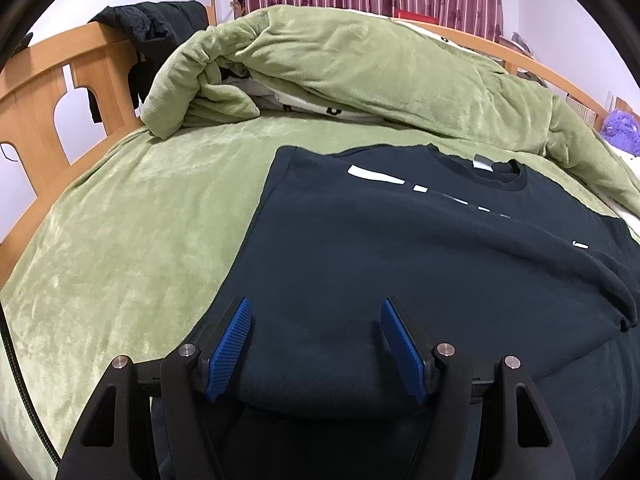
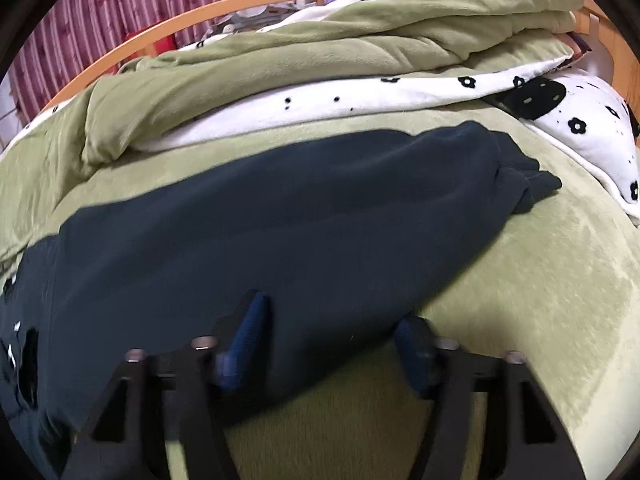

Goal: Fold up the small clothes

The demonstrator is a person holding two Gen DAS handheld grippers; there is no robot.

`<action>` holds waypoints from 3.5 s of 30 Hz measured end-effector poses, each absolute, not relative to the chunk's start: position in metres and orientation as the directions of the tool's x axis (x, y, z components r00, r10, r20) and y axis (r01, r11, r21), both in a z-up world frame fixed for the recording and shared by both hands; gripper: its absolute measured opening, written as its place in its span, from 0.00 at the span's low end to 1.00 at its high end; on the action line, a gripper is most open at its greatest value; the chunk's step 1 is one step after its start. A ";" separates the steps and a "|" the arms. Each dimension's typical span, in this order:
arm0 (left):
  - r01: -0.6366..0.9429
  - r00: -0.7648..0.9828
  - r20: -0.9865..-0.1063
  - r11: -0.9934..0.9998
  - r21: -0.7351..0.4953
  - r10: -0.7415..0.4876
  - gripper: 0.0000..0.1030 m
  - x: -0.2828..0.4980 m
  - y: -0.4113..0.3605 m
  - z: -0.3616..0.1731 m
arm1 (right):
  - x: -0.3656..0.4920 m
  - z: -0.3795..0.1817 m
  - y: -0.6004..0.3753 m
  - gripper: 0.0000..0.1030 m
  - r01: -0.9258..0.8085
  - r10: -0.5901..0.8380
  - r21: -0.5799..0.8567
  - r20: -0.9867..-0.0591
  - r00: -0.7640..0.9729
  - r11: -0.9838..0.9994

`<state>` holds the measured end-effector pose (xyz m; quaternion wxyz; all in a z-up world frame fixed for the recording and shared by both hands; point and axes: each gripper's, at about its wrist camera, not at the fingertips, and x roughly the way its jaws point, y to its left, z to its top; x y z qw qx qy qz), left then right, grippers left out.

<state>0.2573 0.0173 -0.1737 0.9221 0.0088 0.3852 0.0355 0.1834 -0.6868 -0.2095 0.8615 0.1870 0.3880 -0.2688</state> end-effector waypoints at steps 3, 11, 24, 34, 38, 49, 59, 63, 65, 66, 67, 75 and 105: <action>-0.050 0.699 -0.713 0.998 0.028 0.055 0.64 0.255 0.019 -0.172 | 0.188 -0.202 -0.685 0.06 0.588 -0.317 0.115 -0.751 0.580 0.801; -0.017 0.710 -0.704 1.000 -0.017 0.000 0.64 0.240 0.027 -0.156 | 0.188 -0.102 -0.614 0.05 0.510 -0.389 0.050 -0.585 0.712 0.859; -0.036 0.717 -0.691 0.984 -0.176 -0.097 0.64 0.225 0.080 -0.136 | 0.237 -0.022 -0.372 0.05 0.186 -0.143 0.033 -0.517 0.844 0.982; -0.048 0.702 -0.693 0.960 -0.274 -0.163 0.64 0.227 0.100 -0.135 | 0.256 -0.124 -0.234 0.06 0.050 -0.002 0.054 -0.656 0.755 0.997; -0.034 0.706 -0.687 0.961 -0.275 -0.172 0.64 0.227 0.097 -0.134 | 0.262 -0.159 -0.219 0.22 0.045 0.002 0.047 -0.716 0.698 0.998; -0.018 0.679 -0.703 0.952 -0.304 -0.212 0.65 0.227 0.090 -0.138 | 0.206 -0.137 -0.288 0.60 0.019 0.043 0.085 -0.672 0.739 0.996; -0.015 0.674 -0.719 0.969 -0.245 -0.171 0.65 0.229 0.077 -0.147 | 0.200 -0.129 -0.384 0.60 0.218 -0.069 0.140 -0.673 0.736 0.966; -0.012 0.667 -0.727 0.974 -0.226 -0.161 0.65 0.231 0.075 -0.152 | 0.216 -0.140 -0.400 0.60 0.246 -0.082 0.135 -0.702 0.707 0.960; -0.013 0.665 -0.730 0.975 -0.220 -0.156 0.65 0.232 0.075 -0.153 | 0.223 -0.146 -0.403 0.60 0.250 -0.077 0.142 -0.712 0.698 0.958; -0.014 0.664 -0.731 0.975 -0.221 -0.156 0.65 0.233 0.076 -0.153 | 0.227 -0.151 -0.404 0.60 0.252 -0.074 0.143 -0.718 0.692 0.957; -0.015 0.663 -0.732 0.975 -0.223 -0.158 0.65 0.234 0.076 -0.154 | 0.231 -0.155 -0.404 0.60 0.255 -0.076 0.141 -0.725 0.685 0.957; -0.006 0.655 -0.739 0.978 -0.210 -0.155 0.65 0.234 0.075 -0.156 | 0.261 -0.189 -0.409 0.45 0.279 -0.037 0.185 -0.771 0.636 0.942; -0.006 0.691 -0.690 0.953 -0.302 -0.214 0.67 0.212 0.104 -0.131 | 0.234 -0.128 -0.339 0.24 0.203 -0.174 -0.060 -0.772 0.612 0.977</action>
